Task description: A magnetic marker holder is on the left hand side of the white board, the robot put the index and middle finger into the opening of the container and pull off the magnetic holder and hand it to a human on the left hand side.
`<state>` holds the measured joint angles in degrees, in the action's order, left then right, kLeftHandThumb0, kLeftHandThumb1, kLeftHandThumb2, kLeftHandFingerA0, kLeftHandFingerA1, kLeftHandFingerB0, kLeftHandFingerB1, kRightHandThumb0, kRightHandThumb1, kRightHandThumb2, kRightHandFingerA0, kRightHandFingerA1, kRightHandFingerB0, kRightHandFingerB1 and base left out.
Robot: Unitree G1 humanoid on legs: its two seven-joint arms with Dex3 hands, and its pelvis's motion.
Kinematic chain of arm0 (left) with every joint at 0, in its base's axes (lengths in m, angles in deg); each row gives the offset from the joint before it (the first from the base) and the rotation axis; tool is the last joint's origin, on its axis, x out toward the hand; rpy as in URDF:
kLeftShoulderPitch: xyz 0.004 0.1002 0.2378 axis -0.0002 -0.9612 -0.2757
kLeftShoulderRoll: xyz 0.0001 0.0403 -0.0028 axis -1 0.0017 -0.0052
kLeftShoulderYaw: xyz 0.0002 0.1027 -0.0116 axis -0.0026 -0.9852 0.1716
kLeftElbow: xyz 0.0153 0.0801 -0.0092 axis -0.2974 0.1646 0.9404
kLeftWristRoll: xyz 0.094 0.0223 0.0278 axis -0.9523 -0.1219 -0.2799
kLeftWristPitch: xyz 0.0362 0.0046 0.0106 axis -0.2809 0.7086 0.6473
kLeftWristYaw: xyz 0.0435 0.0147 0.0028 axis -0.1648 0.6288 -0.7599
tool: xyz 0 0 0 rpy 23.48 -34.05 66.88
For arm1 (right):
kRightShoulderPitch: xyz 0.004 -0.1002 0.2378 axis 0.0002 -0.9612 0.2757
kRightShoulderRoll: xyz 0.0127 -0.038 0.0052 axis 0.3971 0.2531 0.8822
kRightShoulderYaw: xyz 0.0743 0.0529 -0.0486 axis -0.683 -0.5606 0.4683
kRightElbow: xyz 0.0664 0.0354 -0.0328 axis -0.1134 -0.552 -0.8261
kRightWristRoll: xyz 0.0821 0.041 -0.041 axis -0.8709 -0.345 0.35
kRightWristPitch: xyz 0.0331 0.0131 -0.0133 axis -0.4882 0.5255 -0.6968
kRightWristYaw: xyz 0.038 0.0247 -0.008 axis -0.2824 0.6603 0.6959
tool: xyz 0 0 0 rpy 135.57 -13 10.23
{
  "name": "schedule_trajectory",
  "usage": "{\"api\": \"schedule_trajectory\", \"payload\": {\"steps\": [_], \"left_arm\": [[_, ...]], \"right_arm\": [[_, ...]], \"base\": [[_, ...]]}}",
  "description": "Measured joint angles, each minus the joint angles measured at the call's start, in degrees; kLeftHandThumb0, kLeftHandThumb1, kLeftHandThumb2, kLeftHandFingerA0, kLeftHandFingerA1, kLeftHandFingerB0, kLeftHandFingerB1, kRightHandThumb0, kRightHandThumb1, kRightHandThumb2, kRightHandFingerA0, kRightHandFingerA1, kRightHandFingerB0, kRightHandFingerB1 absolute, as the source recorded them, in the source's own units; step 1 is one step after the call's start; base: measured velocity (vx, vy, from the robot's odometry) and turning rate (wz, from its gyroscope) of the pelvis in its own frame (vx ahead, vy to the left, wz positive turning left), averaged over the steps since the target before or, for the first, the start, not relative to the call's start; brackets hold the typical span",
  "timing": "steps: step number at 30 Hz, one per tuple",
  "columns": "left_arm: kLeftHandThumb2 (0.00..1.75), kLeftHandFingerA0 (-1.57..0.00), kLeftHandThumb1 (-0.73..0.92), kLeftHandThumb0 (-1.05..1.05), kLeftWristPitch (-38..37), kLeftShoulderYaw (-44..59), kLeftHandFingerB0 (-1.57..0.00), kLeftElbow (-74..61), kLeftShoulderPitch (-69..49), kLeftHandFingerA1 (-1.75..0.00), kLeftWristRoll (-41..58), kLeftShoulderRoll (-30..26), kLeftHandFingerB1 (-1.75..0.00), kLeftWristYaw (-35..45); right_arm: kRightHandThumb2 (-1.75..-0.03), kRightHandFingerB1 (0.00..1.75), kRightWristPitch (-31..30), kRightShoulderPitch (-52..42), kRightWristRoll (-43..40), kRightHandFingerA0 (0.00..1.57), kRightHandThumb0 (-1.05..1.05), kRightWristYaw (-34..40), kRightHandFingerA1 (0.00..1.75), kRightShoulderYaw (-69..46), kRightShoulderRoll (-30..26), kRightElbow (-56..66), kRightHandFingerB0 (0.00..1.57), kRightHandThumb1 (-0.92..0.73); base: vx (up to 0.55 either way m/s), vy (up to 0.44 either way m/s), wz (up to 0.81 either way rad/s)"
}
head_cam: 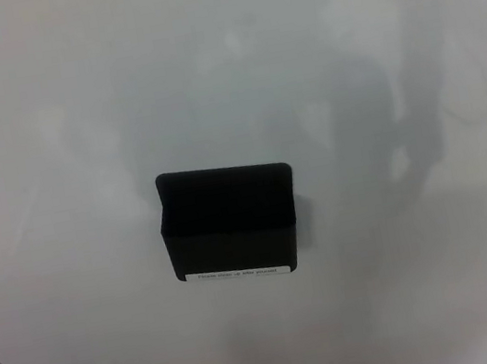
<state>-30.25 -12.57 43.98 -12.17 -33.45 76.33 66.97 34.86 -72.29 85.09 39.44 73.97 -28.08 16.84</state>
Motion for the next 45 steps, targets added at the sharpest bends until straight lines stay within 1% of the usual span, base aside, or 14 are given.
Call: {"api": "schedule_trajectory", "payload": {"steps": [9,10,13,14,22,23,27,29,30,31,34,35,40,45], "left_arm": [[0.78,-0.47,0.47,-0.58,-5.4,0.8,-0.37,-14.9,-3.2,-0.5,1.1,-0.1,-0.45,2.1],[0.58,-0.58,0.56,-0.57,-5.8,0.7,-0.45,-17.9,-3.7,-0.4,1.0,-0.2,-0.35,2.1],[0.58,-0.58,0.56,-0.57,-6.1,0.7,-0.45,-24.4,-4.2,-0.4,0.8,-0.5,-0.35,2.1],[0.82,-0.61,0.46,-0.65,-6.2,0.7,-0.37,-26.6,-4.3,-0.59,0.7,-0.6,-0.45,2.0],[0.85,-0.45,0.41,-0.62,-6.3,0.7,-0.27,-44.2,-4.0,-0.54,-1.1,-1.8,-0.43,1.9],[0.85,-0.45,0.43,-0.65,-6.3,0.7,-0.25,-46.6,-3.9,-0.53,-1.5,-2.1,-0.42,1.9],[0.85,-0.45,0.43,-0.65,-6.3,0.2,-0.25,-55.1,-2.6,-0.53,-4.2,-3.5,-0.42,1.9],[0.63,-0.42,0.49,-0.76,-6.3,-0.3,-0.33,-60.3,-1.7,-0.38,-6.3,-4.3,-0.34,1.9],[0.87,-0.38,0.42,-0.66,-6.3,-0.6,-0.17,-62.8,-1.2,-0.52,-7.4,-4.9,-0.41,2.0],[0.87,-0.38,0.43,-0.68,-6.3,-0.9,-0.18,-64.3,-0.9,-0.51,-8.1,-5.2,-0.4,2.0],[0.87,-0.38,0.43,-0.68,-6.2,-2.3,-0.18,-69.3,0.0,-0.51,-10.8,-5.7,-0.4,2.4],[0.59,-0.36,0.58,-0.77,-6.1,-2.7,-0.31,-70.5,0.1,-0.34,-11.5,-5.9,-0.31,2.5],[0.58,-0.35,0.57,-0.79,-5.6,-5.0,-0.31,-76.7,0.7,-0.33,-15.9,-6.5,-0.31,3.2],[0.6,-0.27,0.63,-0.81,-4.9,-8.0,-0.26,-82.5,0.7,-0.3,-20.9,-7.2,-0.29,4.6]], "right_arm": [[-0.59,0.43,7.8,1.3,1.5,0.82,-0.51,3.6,0.6,1.6,0.4,-1.4,0.35,-0.64],[-0.59,0.43,8.4,1.4,1.6,0.82,-0.51,3.9,0.6,1.7,0.4,-1.5,0.35,-0.64],[-0.59,0.43,9.4,1.5,1.8,0.82,-0.51,4.3,0.6,1.9,0.5,-1.6,0.35,-0.64],[-0.6,0.43,9.7,1.6,1.9,0.82,-0.51,4.5,0.59,2.0,0.5,-1.7,0.35,-0.65],[-0.6,0.45,12.0,1.8,2.6,0.82,-0.51,5.7,0.6,2.6,0.7,-2.3,0.35,-0.65],[-0.86,0.54,12.3,1.8,2.7,0.78,-0.55,5.9,0.69,2.7,0.7,-2.5,0.31,-0.51],[-0.86,0.54,13.7,1.8,3.0,0.78,-0.55,6.7,0.69,2.8,0.7,-3.0,0.31,-0.51],[-0.85,0.54,14.7,1.9,3.3,0.77,-0.52,7.2,0.69,2.9,0.7,-3.3,0.3,-0.51],[-0.86,0.55,15.2,2.0,3.4,0.77,-0.54,7.5,0.7,2.9,0.7,-3.5,0.32,-0.52],[-0.6,0.46,15.5,2.1,3.5,0.82,-0.51,7.7,0.62,2.9,0.7,-3.7,0.36,-0.66],[-0.6,0.46,16.4,2.2,3.7,0.82,-0.51,8.3,0.62,3.0,0.7,-4.0,0.36,-0.66],[-0.86,0.55,16.6,2.2,3.8,0.78,-0.54,8.5,0.7,3.0,0.7,-4.1,0.33,-0.52],[-0.6,0.44,17.7,2.3,4.1,0.9,-0.54,9.3,0.68,3.1,0.7,-4.8,0.38,-0.65],[-0.87,0.56,18.9,2.6,4.3,0.86,-0.58,9.9,0.76,3.0,0.7,-5.3,0.34,-0.5]], "base": [[0.0,0.0,0.0],[0.0,0.0,0.0],[0.0,0.0,0.0],[0.0,0.0,0.0],[0.0,0.0,0.0],[0.0,0.0,0.0],[0.0,0.0,0.0],[0.0,0.0,0.0],[0.0,0.0,0.0],[0.0,0.0,0.0],[0.0,0.0,0.0],[0.0,0.0,0.0],[0.0,0.0,0.0],[0.0,0.0,0.0]]}}
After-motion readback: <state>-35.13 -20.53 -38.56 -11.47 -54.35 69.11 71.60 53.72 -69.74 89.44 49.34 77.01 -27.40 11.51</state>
